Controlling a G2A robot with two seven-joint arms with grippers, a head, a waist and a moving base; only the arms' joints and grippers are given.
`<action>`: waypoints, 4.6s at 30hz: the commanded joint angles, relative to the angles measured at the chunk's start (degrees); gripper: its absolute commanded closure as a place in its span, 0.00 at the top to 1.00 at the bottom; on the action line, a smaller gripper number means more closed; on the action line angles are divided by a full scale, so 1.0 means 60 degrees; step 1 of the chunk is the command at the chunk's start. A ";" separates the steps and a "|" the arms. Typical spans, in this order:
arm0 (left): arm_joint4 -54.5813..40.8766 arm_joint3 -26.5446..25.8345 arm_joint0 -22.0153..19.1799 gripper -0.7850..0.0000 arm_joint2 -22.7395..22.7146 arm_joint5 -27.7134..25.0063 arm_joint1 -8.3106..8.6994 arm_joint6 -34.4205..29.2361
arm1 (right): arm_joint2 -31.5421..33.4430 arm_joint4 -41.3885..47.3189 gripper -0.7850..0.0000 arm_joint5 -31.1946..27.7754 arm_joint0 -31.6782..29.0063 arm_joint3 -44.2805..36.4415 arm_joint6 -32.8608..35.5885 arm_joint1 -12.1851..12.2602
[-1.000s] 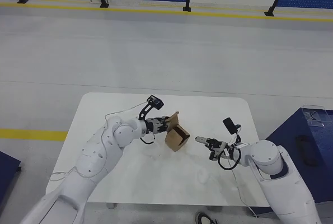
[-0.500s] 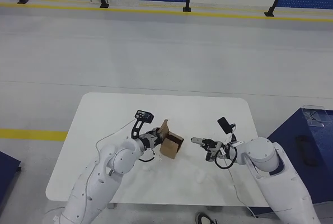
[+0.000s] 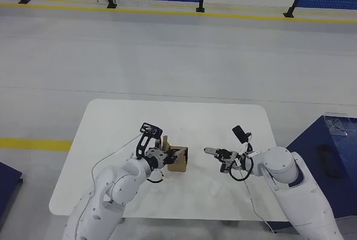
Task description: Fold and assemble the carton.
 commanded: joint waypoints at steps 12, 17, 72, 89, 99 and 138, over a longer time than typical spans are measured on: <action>0.1374 -0.1636 -0.0376 1.00 -0.0834 -0.2292 0.0415 -0.2994 | 0.0087 0.0318 1.00 -0.0022 0.0001 0.0000 -0.0225 -0.0029; 0.1257 -0.1042 -0.0032 1.00 -0.2187 -0.1030 0.0512 -0.1663 | 0.0108 0.2812 1.00 0.0460 0.0263 0.0773 -0.1962 -0.0361; 0.1990 0.3931 -0.3124 1.00 0.1153 -0.1373 -0.0277 -0.1234 | -0.3526 -0.0172 0.00 -0.0047 0.2506 0.3178 -0.2204 -0.1218; 0.2260 0.4486 -0.3397 1.00 0.1692 -0.1745 -0.0430 -0.1132 | -0.3386 0.0144 0.00 -0.0121 0.2555 0.3305 -0.2377 -0.1353; 0.2213 0.4958 -0.3686 1.00 0.1881 -0.1719 -0.0558 -0.1093 | -0.1572 0.1246 0.28 -0.0689 0.2009 0.2943 -0.2010 -0.1022; 0.1951 0.5476 -0.3720 1.00 0.1752 -0.2210 -0.0625 -0.1216 | -0.2821 0.0262 0.41 -0.0976 0.2120 0.2943 -0.2185 -0.1245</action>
